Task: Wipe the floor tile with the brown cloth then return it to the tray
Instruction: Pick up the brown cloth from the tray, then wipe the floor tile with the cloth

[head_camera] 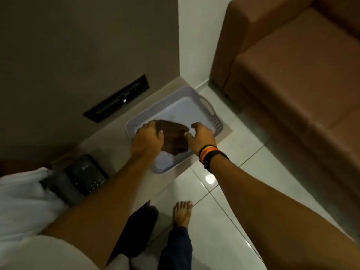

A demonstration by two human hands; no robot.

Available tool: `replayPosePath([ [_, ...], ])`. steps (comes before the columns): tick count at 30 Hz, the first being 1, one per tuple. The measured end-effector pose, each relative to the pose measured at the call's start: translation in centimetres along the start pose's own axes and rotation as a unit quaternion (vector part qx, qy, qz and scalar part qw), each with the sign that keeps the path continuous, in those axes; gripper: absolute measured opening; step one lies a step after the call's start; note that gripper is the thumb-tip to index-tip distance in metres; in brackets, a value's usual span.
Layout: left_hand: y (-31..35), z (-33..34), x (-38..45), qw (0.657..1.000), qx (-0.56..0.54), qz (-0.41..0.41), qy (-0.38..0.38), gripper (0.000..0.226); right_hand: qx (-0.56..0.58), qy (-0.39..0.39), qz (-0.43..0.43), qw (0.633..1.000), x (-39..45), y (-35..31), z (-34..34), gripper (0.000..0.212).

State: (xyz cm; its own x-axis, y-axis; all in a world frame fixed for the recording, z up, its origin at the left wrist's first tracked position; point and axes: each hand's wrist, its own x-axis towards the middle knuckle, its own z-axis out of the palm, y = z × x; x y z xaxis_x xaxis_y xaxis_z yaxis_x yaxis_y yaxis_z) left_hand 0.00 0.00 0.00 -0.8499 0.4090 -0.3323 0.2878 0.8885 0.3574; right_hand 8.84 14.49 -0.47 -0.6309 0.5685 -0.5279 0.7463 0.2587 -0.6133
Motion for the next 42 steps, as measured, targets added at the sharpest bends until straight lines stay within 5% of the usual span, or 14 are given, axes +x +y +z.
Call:
replayPosePath([
  [5, -2.1, 4.5, 5.9, 0.989, -0.075, -0.115, -0.056, 0.054, 0.113, -0.011, 0.161, 0.980, 6.5, 1.0, 5.7, 0.049],
  [11, -1.9, 7.7, 8.8, 0.984, -0.013, -0.166, -0.065, 0.081, 0.166, 0.015, 0.242, 0.956, 10.4, 1.2, 7.5, 0.058],
  [16, -1.1, 7.0, 9.1, 0.975, -0.117, -0.182, -0.054, 0.054, 0.241, 0.013, 0.232, 0.942, 10.6, 0.7, 6.7, 0.022],
  [23, 4.7, 4.2, 5.5, 0.963, -0.251, -0.093, -0.011, 0.045, 0.398, 0.116, 0.169, 0.894, 4.7, 2.0, 0.0, 0.021],
  [30, 14.6, 8.9, -3.6, 0.961, -0.266, 0.033, -0.059, 0.035, 0.506, 0.203, 0.181, 0.818, -2.5, 13.4, -8.3, 0.031],
  [42, 18.8, 32.9, -18.0, 0.942, -0.196, -0.027, -0.270, 0.044, 0.423, 0.252, 0.357, 0.794, -12.7, 40.5, -6.2, 0.038],
])
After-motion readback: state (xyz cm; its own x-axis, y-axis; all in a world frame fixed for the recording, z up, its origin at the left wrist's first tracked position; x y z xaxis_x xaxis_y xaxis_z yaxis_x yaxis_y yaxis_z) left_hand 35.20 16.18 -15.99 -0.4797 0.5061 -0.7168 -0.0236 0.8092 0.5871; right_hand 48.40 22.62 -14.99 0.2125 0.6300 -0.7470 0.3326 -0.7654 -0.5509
